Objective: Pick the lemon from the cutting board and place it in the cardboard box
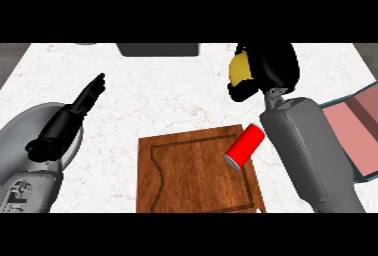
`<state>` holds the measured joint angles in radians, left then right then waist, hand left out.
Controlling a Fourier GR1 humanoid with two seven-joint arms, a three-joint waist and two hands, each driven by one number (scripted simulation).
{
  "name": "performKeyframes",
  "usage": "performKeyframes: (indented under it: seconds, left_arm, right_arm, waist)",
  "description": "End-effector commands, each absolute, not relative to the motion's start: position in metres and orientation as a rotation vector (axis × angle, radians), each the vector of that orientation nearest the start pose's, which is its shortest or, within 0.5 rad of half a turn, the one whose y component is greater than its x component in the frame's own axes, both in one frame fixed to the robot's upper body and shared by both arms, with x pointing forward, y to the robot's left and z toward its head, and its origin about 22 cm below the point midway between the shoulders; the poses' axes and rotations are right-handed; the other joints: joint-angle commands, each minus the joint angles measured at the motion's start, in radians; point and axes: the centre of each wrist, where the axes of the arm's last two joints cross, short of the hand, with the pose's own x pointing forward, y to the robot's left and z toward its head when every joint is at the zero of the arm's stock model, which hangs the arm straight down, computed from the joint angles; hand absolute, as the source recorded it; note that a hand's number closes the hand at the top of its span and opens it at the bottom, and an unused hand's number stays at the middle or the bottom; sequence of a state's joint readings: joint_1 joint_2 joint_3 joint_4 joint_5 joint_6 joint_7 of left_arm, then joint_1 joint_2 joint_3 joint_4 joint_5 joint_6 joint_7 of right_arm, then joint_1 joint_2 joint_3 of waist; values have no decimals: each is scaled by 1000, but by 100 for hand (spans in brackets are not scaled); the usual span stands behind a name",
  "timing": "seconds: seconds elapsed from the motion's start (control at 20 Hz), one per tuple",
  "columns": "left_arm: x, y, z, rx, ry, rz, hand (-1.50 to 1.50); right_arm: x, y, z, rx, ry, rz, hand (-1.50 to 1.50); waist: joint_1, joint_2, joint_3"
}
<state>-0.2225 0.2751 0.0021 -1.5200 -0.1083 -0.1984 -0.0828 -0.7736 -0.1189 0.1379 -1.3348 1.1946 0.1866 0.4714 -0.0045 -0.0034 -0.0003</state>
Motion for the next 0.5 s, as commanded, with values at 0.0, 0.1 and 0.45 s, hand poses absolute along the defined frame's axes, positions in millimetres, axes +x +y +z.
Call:
performKeyframes:
  seconds: [0.0, 0.1, 0.45]
  left_arm:
    - [290, 281, 58, 111, -1734, -506, 0]
    - [287, 287, 62, 101, -1750, -514, 0]
    - [307, 262, 72, 116, -1750, -529, 0]
  right_arm:
    - [362, -149, 200, -1311, -1443, 711, 150]
    - [364, -160, 211, -1345, -1415, 554, 150]
    - [368, -227, 246, -1454, -1306, 322, 150]
  waist:
    - [-8, -3, 0]
    - [-1, -2, 0]
    - [-3, 4, 0]
